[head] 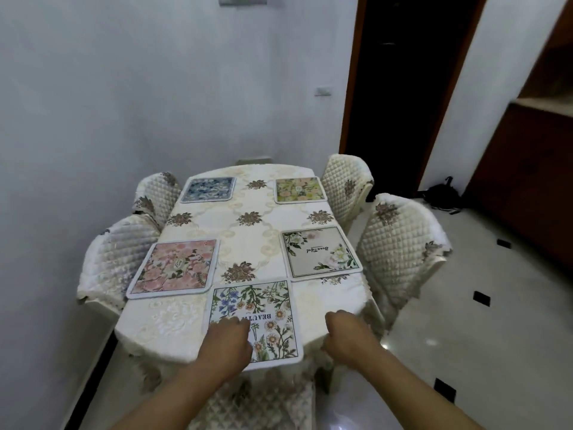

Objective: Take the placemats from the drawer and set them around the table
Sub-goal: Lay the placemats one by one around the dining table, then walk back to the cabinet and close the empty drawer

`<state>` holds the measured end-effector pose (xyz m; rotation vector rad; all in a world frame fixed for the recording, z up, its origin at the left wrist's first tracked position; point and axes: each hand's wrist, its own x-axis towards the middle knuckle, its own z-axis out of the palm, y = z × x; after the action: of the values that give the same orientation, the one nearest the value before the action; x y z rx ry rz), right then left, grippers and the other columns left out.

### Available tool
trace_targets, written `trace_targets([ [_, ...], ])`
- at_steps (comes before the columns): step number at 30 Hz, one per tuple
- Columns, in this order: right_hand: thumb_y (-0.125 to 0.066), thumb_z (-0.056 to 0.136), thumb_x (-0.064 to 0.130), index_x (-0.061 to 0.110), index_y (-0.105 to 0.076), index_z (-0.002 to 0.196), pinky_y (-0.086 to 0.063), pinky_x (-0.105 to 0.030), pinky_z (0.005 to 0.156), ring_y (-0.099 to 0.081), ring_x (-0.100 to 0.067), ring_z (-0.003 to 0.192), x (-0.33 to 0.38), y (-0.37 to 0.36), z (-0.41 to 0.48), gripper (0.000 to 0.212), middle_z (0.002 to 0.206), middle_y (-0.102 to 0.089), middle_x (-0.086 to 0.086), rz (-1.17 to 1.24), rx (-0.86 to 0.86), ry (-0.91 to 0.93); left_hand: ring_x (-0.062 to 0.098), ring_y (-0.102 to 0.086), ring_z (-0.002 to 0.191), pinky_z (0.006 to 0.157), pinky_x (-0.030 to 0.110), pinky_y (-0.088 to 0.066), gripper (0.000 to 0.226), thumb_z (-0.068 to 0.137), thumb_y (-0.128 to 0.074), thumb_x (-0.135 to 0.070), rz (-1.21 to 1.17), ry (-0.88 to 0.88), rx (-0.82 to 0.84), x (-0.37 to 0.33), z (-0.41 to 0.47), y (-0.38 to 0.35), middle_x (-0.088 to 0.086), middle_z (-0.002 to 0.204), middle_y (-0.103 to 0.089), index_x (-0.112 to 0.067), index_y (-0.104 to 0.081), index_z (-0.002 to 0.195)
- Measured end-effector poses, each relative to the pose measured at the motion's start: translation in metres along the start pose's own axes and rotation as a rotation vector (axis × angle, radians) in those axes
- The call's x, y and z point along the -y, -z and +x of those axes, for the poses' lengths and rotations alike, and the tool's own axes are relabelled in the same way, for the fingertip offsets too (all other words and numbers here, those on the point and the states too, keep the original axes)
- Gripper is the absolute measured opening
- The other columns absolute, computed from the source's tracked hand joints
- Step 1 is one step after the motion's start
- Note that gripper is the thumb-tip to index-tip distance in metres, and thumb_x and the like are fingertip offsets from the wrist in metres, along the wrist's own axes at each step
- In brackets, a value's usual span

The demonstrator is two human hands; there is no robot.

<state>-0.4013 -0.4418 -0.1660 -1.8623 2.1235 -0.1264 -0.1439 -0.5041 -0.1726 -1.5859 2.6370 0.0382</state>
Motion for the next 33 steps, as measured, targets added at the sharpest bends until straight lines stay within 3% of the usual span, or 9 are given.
trace_targets([
  [5,-0.049,0.071,0.044,0.025,-0.054,0.087,-0.042,-0.03,0.065,-0.065,-0.031,0.091,-0.041,0.015,-0.086,0.026,0.098,-0.066,-0.007,0.044,-0.153,-0.073,0.03,-0.057,0.099,0.084,0.041,-0.044,0.028,0.085,-0.044,-0.027,0.019,-0.169,-0.04,-0.068,-0.018,0.016,0.009,0.106,-0.063,-0.016,-0.055,0.109],
  [8,-0.043,0.071,0.034,0.021,-0.055,0.088,-0.048,-0.036,0.071,-0.063,-0.034,0.092,-0.072,0.024,-0.132,0.025,0.101,-0.064,-0.01,0.017,-0.179,-0.145,0.031,-0.056,0.1,0.083,0.041,-0.044,0.028,0.086,-0.042,-0.03,0.023,-0.271,-0.044,-0.122,-0.026,0.023,0.01,0.107,-0.063,-0.015,-0.054,0.107],
  [11,-0.048,0.071,0.027,0.023,-0.043,0.08,-0.046,-0.038,0.072,-0.059,-0.035,0.09,-0.112,0.036,-0.17,0.011,0.098,-0.061,-0.012,-0.05,-0.181,-0.207,0.031,-0.055,0.103,0.087,0.042,-0.042,0.032,0.087,-0.041,-0.035,0.039,-0.381,-0.051,-0.189,-0.03,0.031,0.01,0.111,-0.062,-0.018,-0.053,0.111],
  [14,-0.05,0.077,0.021,0.016,-0.054,0.089,-0.044,-0.038,0.075,-0.058,-0.033,0.089,-0.156,0.044,-0.2,0.014,0.099,-0.06,-0.013,-0.124,-0.201,-0.27,0.032,-0.053,0.111,0.092,0.042,-0.041,0.036,0.087,-0.041,-0.033,0.041,-0.485,-0.054,-0.258,-0.028,0.034,0.011,0.121,-0.059,-0.018,-0.051,0.118],
  [21,-0.051,0.082,0.022,0.01,-0.057,0.098,-0.044,-0.039,0.086,-0.056,-0.033,0.094,-0.331,0.068,-0.289,0.021,0.105,-0.058,-0.014,-0.061,-0.234,-0.472,0.031,-0.056,0.102,0.082,0.038,-0.041,0.013,0.083,-0.044,-0.03,0.046,-0.685,-0.009,-0.49,-0.002,0.036,0.01,0.106,-0.062,-0.022,-0.048,0.093],
  [25,-0.05,0.083,0.021,0.016,-0.048,0.086,-0.037,-0.034,0.077,-0.055,-0.031,0.092,-0.423,0.097,-0.337,0.006,0.103,-0.059,-0.013,-0.024,-0.258,-0.544,0.03,-0.056,0.098,0.074,0.038,-0.038,0.016,0.08,-0.044,-0.026,0.025,-0.741,-0.008,-0.609,0.005,0.04,0.008,0.103,-0.062,-0.02,-0.05,0.093],
  [33,-0.05,0.085,0.028,0.013,-0.057,0.101,-0.038,-0.036,0.081,-0.056,-0.029,0.096,-0.559,0.138,-0.366,0.023,0.105,-0.059,-0.01,-0.052,-0.329,-0.679,0.029,-0.057,0.093,0.077,0.037,-0.039,0.015,0.081,-0.043,-0.023,0.027,-0.85,-0.055,-0.755,0.046,0.062,0.007,0.099,-0.063,-0.017,-0.051,0.092],
])
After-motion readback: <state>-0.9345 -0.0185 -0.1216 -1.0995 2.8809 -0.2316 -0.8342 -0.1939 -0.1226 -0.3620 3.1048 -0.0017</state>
